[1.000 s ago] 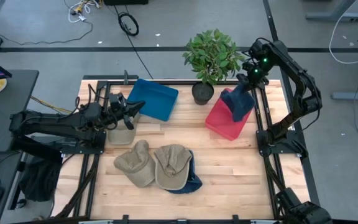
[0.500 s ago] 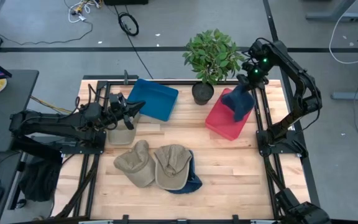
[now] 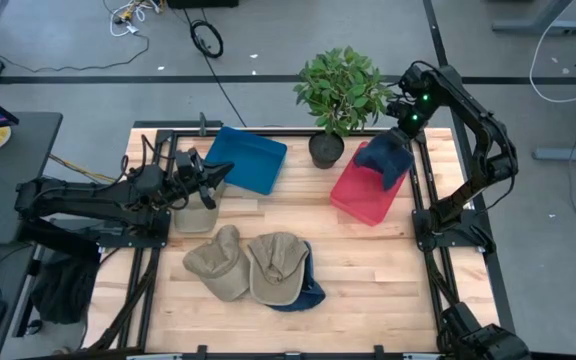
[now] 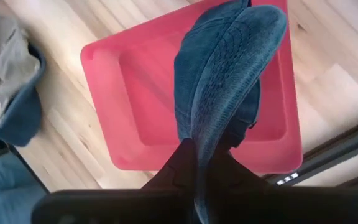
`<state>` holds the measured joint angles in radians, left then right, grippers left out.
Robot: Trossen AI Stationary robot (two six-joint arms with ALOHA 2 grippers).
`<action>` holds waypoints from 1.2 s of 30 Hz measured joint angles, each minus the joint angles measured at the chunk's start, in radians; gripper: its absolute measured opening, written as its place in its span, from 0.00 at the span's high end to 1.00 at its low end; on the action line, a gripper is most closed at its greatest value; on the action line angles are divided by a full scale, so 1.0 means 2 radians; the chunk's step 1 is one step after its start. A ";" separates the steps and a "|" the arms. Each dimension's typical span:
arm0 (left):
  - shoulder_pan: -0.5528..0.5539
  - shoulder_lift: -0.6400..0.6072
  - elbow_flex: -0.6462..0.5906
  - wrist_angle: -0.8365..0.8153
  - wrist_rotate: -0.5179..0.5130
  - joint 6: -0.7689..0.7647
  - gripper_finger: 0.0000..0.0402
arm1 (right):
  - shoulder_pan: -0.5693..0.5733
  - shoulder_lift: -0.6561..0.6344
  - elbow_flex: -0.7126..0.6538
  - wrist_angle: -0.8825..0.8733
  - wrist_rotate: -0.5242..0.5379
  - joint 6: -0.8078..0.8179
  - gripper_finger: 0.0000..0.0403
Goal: Pick & Place hat
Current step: Put the right blue cap into the red bin
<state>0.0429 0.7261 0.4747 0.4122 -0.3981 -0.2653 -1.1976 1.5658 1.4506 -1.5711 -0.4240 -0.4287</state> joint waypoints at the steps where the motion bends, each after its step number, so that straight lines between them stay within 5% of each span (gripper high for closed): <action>1: 0.000 0.000 0.000 0.000 0.000 0.000 0.98 | 0.000 0.000 0.000 0.000 0.000 -0.009 0.98; 17: 0.000 0.000 0.000 0.000 0.000 0.000 0.98 | 0.003 0.000 -0.142 0.031 -0.045 -0.041 0.98; 28: 0.000 0.000 0.000 -0.006 0.000 0.000 0.98 | 0.013 -0.001 -0.150 0.086 -0.001 -0.065 0.98; 36: 0.000 0.000 -0.001 -0.014 0.000 -0.003 0.98 | 0.025 -0.001 -0.150 0.096 -0.030 -0.081 0.98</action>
<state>0.0429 0.7265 0.4732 0.3832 -0.3981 -0.2710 -1.1484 1.5647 1.1515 -1.3782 -0.4843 -0.5913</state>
